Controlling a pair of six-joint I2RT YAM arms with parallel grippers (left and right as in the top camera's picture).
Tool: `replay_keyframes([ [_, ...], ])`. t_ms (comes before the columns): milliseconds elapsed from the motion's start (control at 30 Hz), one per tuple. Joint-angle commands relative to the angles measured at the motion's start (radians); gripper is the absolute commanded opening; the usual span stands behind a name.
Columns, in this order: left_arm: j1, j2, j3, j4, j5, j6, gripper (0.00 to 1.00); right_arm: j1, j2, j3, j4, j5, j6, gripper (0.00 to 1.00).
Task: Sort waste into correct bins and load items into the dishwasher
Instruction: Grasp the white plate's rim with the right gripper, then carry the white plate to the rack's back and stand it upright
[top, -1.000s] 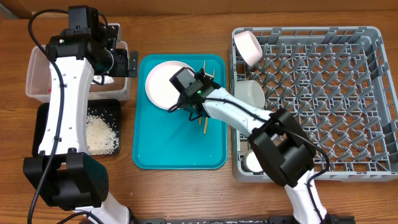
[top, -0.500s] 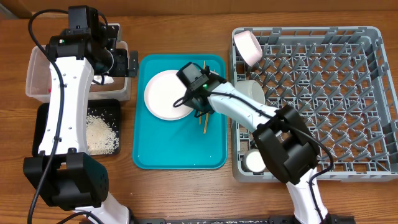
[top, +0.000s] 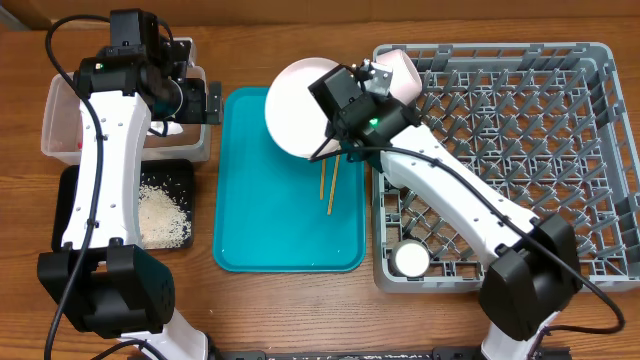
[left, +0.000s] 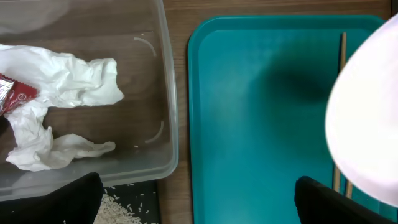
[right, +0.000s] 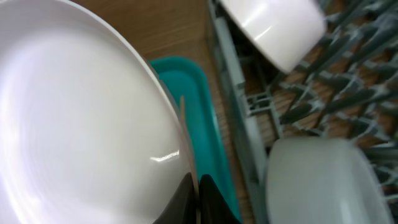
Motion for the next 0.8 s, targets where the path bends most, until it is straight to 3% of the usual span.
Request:
replay_keyframes([
  [0,0.002,-0.015,0.028,0.000,-0.006,-0.006,1.00,-0.003,-0.079,0.022,-0.013,0.168,-0.076,0.04],
  [167,0.002,-0.015,0.028,0.000,-0.006,-0.006,1.00,-0.003,-0.183,0.022,-0.063,0.404,-0.190,0.04],
  [400,0.002,-0.015,0.028,0.000,-0.006,-0.006,1.00,-0.014,-0.231,0.021,-0.167,0.933,-0.204,0.04],
  [500,0.002,-0.015,0.028,0.000,-0.006,-0.006,1.00,-0.088,-0.215,0.020,-0.167,0.953,-0.329,0.04],
  [633,0.002,-0.015,0.028,0.000,-0.006,-0.006,1.00,-0.228,-0.167,0.020,-0.156,0.944,-0.350,0.04],
  [767,0.002,-0.015,0.028,0.000,-0.006,-0.006,1.00,-0.274,-0.113,0.020,-0.096,0.868,-0.438,0.04],
])
